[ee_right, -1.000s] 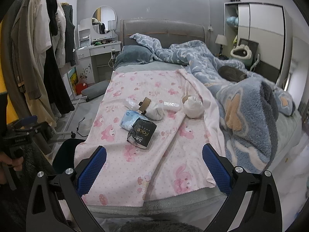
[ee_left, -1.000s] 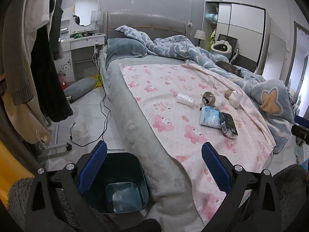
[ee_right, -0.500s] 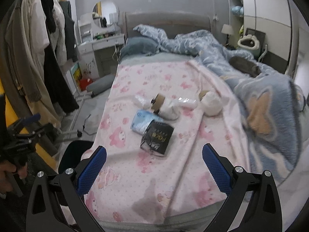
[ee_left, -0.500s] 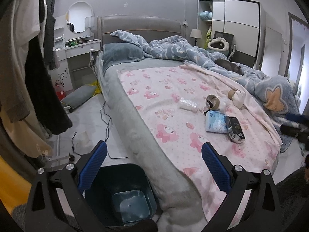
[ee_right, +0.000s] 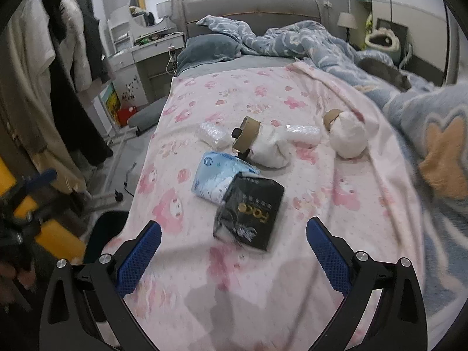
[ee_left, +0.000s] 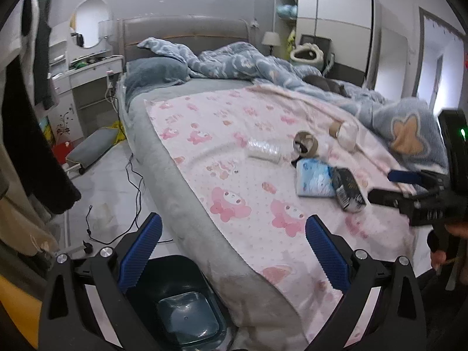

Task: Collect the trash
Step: 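Grasp the black tissue pack with the right tool while the left tool approaches the diaper pack, then grasp the blue diaper pack with the left tool while the right tool carries the tissue pack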

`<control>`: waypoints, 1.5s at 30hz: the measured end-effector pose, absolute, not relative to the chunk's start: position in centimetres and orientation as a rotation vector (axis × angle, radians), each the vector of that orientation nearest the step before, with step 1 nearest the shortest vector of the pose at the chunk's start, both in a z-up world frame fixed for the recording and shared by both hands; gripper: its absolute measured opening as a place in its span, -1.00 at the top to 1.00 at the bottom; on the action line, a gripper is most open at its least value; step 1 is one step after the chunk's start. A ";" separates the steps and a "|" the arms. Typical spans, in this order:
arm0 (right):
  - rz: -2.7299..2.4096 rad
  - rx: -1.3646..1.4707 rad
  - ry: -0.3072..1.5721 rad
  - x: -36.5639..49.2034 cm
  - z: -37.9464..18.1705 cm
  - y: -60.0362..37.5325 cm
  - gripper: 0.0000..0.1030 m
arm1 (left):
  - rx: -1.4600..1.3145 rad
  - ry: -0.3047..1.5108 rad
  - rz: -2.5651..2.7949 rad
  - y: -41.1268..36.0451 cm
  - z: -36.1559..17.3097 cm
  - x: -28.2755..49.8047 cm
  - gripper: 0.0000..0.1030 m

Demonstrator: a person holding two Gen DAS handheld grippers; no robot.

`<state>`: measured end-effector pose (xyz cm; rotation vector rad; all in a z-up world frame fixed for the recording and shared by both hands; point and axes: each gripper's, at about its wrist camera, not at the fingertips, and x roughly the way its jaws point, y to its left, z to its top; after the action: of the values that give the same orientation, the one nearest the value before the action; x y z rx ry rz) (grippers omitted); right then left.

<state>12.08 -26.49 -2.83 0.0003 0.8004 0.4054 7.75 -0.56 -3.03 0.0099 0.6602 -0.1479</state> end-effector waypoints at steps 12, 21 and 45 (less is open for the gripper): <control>0.349 0.095 0.872 15.8 -7.0 -26.3 -0.83 | 0.029 0.657 -0.239 -1.1 -4.5 11.4 -0.93; 0.354 0.089 0.887 17.4 -7.9 -26.4 -0.40 | 0.007 0.661 -0.288 -2.7 -4.8 14.3 -0.93; 0.380 0.212 0.774 15.4 -5.2 -34.8 -0.19 | 0.033 0.767 -0.362 -12.8 -7.9 18.7 -0.93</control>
<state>15.39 -34.84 -5.15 0.2123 0.7735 0.3800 18.68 -12.76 -7.93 0.0333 0.7669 -0.3620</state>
